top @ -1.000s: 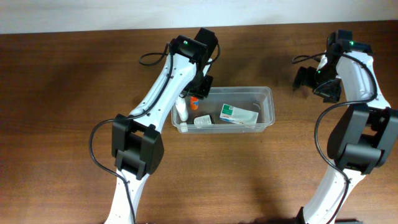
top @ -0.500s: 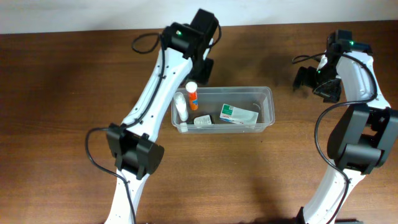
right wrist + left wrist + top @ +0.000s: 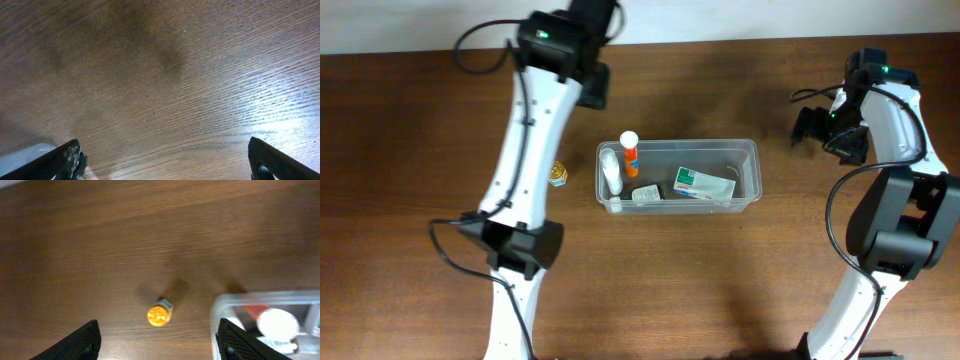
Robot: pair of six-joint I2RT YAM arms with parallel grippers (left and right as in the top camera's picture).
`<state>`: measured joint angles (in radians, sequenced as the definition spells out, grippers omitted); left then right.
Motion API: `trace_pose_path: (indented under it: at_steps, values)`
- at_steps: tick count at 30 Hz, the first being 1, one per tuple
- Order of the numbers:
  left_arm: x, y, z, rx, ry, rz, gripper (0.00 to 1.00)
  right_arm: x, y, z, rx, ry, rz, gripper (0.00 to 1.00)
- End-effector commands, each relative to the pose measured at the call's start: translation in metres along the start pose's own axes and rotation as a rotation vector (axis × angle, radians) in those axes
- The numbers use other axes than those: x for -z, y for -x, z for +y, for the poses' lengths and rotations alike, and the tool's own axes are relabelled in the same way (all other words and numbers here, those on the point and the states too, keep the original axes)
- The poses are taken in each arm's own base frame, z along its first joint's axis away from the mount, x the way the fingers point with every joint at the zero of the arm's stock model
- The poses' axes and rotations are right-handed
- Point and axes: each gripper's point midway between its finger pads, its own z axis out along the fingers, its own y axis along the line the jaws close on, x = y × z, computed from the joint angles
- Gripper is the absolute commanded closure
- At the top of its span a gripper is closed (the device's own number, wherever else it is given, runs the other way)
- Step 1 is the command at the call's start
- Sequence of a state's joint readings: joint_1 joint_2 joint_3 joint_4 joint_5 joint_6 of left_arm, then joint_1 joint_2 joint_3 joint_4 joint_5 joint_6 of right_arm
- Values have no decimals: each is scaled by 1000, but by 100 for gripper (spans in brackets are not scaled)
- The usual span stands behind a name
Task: Pack container
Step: 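Open the left gripper and withdraw it from the container, then lower the left gripper onto the amber jar and grasp it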
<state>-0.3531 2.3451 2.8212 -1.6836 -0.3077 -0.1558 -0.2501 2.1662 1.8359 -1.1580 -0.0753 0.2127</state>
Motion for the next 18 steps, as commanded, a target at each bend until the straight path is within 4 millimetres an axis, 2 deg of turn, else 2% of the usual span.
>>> trace_pose_path:
  at_steps: [1, 4, 8, 13, 18]
  values:
    - [10, 1, 24, 92, -66, -9, 25, 5, 1, -4, -8, -7, -12, 2]
    - [-2, -5, 31, 136, -140, 40, 26, 5, 1, -3, -7, -7, -12, 2]
    - [-19, -18, 29, 169, -243, 131, 26, 5, 1, -4, -7, -7, -12, 2]
    - [-57, -56, 24, 160, -234, 321, 25, 5, 1, -4, -8, -7, -12, 2]
    - [-82, -93, 17, 141, -219, 474, 25, 5, 1, -3, -8, -7, -12, 2]
